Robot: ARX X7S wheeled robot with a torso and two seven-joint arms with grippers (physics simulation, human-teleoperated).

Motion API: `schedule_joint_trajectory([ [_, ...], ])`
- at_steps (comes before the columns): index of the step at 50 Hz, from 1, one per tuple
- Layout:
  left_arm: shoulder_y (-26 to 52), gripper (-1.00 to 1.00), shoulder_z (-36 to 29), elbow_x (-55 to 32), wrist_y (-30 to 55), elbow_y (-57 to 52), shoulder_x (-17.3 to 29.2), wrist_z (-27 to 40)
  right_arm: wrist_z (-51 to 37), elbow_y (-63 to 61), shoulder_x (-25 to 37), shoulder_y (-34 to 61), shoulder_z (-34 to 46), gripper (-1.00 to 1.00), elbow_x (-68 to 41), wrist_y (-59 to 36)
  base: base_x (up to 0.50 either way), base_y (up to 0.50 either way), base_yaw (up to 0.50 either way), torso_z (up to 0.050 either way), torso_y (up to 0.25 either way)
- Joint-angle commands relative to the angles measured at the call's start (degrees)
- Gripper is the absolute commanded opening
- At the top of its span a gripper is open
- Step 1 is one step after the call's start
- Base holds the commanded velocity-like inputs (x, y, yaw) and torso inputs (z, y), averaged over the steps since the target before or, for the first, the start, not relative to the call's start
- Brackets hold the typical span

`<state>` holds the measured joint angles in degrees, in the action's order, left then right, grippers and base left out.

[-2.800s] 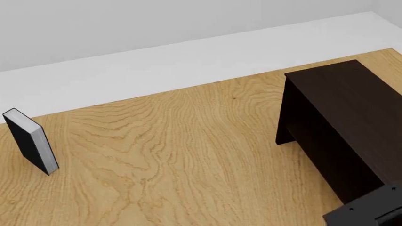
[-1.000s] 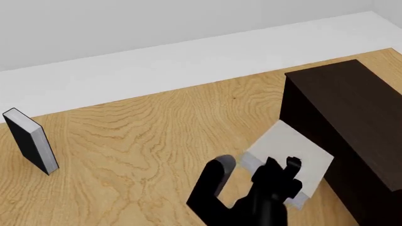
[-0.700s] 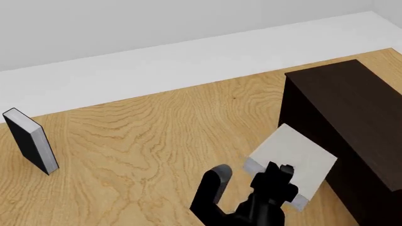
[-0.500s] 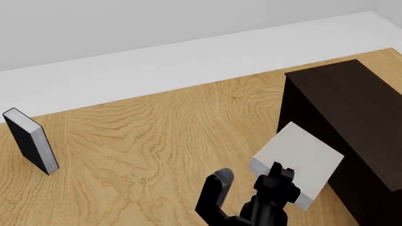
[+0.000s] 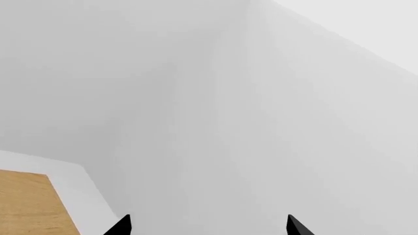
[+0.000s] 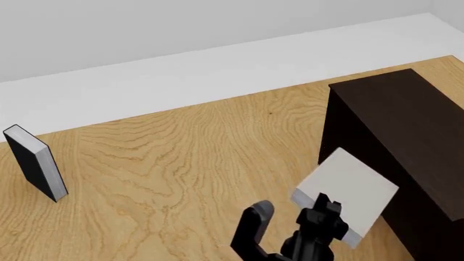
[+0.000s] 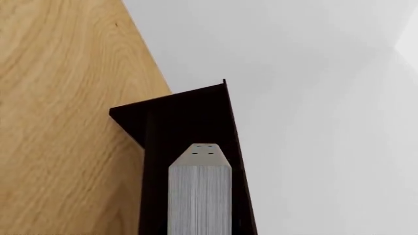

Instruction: Pick up the book on the right and place it on the cabinet shelf.

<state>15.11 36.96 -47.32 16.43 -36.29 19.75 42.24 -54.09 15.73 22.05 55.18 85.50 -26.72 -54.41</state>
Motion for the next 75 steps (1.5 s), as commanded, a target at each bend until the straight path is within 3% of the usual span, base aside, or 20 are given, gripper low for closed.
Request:
schedule_joint_trajectory([
  [1,-0.1,1.00,-0.2,0.2,-0.1,0.0,0.1,0.1,0.3,4.0,-0.8,0.3,0.1,-1.00,5.7,0.2,0.00,0.00,0.00,0.000,0.000],
  [31,-0.4,1.00,-1.4,2.1,-0.4,-0.2,0.9,0.1,0.7,4.8,-1.2,1.0,0.2,-1.00,6.2,-1.1,0.00,0.00,0.00,0.000,-0.043],
  [52,-0.4,1.00,-1.5,1.7,-0.7,0.1,0.9,0.0,-2.1,0.2,-0.2,2.7,-2.0,-1.00,5.4,-9.0,0.00,0.00,0.00,0.000,-0.090],
  [75,-0.6,1.00,-1.7,1.8,-0.7,-0.1,1.2,0.3,-2.6,-2.2,0.5,3.7,-3.2,-1.00,5.2,-11.1,0.00,0.00,0.00,0.000,-0.080],
])
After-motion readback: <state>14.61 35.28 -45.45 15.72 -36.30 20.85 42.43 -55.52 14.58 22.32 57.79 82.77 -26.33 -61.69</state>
